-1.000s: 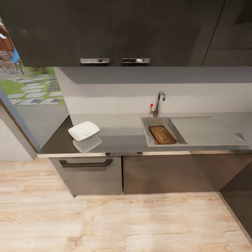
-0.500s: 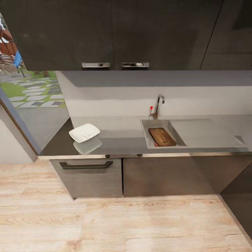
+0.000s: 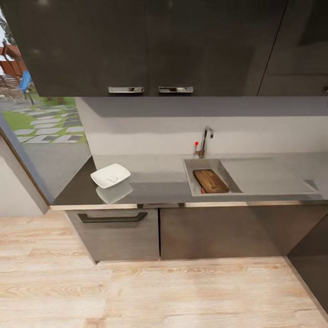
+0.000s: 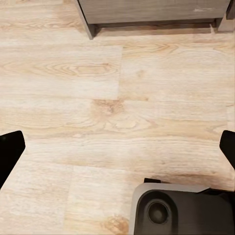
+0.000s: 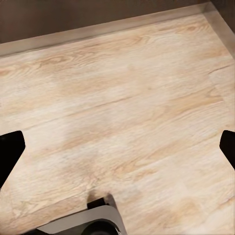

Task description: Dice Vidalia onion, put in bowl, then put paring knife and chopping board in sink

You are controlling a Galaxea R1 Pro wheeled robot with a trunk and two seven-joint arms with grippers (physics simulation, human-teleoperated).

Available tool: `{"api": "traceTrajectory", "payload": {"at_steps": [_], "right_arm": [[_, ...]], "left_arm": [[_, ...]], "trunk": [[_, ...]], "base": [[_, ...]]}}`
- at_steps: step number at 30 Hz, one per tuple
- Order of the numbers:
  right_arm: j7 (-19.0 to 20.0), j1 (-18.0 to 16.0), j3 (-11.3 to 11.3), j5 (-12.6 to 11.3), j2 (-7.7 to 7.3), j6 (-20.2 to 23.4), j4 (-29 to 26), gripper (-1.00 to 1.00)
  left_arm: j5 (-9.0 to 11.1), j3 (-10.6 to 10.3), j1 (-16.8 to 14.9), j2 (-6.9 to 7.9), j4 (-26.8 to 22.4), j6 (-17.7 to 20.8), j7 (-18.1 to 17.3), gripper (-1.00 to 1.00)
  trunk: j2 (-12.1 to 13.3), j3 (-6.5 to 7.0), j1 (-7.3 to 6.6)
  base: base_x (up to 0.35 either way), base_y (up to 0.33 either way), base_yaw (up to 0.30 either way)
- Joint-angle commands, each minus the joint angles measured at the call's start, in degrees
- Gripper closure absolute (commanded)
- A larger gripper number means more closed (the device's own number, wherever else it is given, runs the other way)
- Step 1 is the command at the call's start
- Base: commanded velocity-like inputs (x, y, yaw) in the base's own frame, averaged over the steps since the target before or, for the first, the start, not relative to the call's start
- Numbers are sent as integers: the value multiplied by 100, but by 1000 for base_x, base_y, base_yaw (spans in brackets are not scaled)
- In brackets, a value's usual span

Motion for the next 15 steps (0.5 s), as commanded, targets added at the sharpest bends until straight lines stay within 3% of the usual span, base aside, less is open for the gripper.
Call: {"api": "traceTrajectory", "payload": {"at_steps": [1, 15], "right_arm": [[-55, -11, 48, 0, 0, -19, -20, -100], [-58, -11, 48, 0, 76, -19, -16, -100]], "left_arm": [[37, -44, 0, 9, -14, -9, 43, -100], [37, -44, 0, 9, -6, -8, 43, -100]], "trunk": [[-11, -1, 4], [-11, 127, 4]], "base": [[0, 0, 0], [0, 0, 0]]}}
